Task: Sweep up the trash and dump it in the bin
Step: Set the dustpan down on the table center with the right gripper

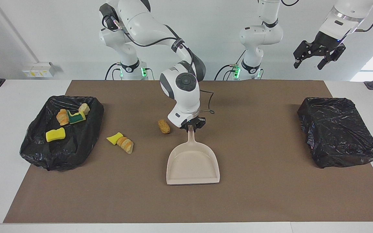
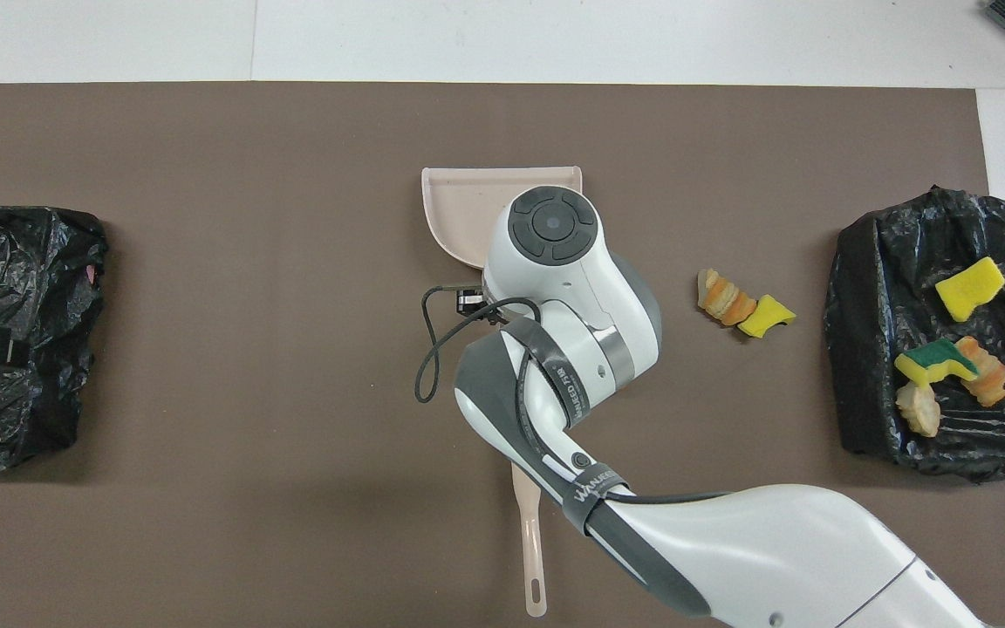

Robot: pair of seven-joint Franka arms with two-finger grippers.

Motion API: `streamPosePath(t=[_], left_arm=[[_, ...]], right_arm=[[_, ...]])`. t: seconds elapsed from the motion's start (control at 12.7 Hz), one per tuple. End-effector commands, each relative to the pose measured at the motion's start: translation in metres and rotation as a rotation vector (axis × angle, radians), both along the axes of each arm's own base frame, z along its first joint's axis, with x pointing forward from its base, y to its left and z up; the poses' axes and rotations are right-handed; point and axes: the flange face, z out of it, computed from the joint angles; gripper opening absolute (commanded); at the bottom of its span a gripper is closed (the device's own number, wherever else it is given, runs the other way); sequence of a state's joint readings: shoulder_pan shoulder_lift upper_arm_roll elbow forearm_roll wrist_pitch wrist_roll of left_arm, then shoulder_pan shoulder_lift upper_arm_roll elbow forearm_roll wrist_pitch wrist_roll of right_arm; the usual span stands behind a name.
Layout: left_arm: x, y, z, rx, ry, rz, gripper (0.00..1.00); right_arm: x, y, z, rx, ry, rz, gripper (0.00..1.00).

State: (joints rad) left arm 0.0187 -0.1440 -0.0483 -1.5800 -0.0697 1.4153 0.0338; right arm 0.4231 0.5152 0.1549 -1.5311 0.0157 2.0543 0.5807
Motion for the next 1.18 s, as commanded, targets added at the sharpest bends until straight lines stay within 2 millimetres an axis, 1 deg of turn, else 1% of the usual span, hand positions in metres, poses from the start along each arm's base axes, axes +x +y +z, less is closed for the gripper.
streamPosePath(t=[0.0,0.08,0.16,0.24,0.39,0.47,0.55,0.63,0.71,0.79,0.94,1.1], left_arm=[[-0.006,0.002,0.001,-0.015,-0.003,0.013,1.00],[-0.006,0.002,0.001,-0.015,-0.002,0.011,1.00],[-0.006,0.002,0.001,-0.015,0.000,0.011,1.00],[-0.007,0.002,0.001,-0.015,0.002,0.011,1.00],[-0.007,0.002,0.001,-0.015,0.002,0.012,1.00],[-0.007,0.002,0.000,-0.015,0.005,0.012,1.00],[-0.007,0.002,0.000,-0.015,0.006,0.014,1.00],[-0.007,0.002,0.000,-0.015,0.006,0.014,1.00],[-0.007,0.002,0.000,-0.015,0.006,0.015,1.00],[-0.007,0.002,0.000,-0.015,0.008,0.015,1.00],[-0.008,0.003,0.000,-0.015,0.009,0.012,1.00],[-0.007,0.000,-0.001,-0.014,0.007,0.012,1.00]], right_arm=[[0.003,-0.002,0.003,0.021,-0.016,-0.017,1.00],[0.009,-0.012,0.005,0.029,-0.015,-0.039,1.00],[0.007,-0.015,0.014,0.024,-0.008,-0.042,1.00],[0.001,-0.018,0.028,0.021,-0.010,-0.039,1.00],[-0.016,-0.025,0.057,0.005,-0.005,-0.028,1.00],[-0.030,-0.027,0.071,-0.003,-0.001,-0.023,1.00],[-0.045,-0.030,0.080,-0.017,0.009,-0.014,1.00],[-0.061,-0.036,0.083,-0.034,0.026,-0.010,1.00],[-0.074,-0.038,0.085,-0.043,0.030,-0.007,1.00],[-0.093,-0.035,0.085,-0.055,0.035,0.007,1.00],[-0.121,-0.034,0.078,-0.073,0.049,0.027,1.00],[-0.152,-0.032,0.067,-0.026,0.085,0.013,1.00]])
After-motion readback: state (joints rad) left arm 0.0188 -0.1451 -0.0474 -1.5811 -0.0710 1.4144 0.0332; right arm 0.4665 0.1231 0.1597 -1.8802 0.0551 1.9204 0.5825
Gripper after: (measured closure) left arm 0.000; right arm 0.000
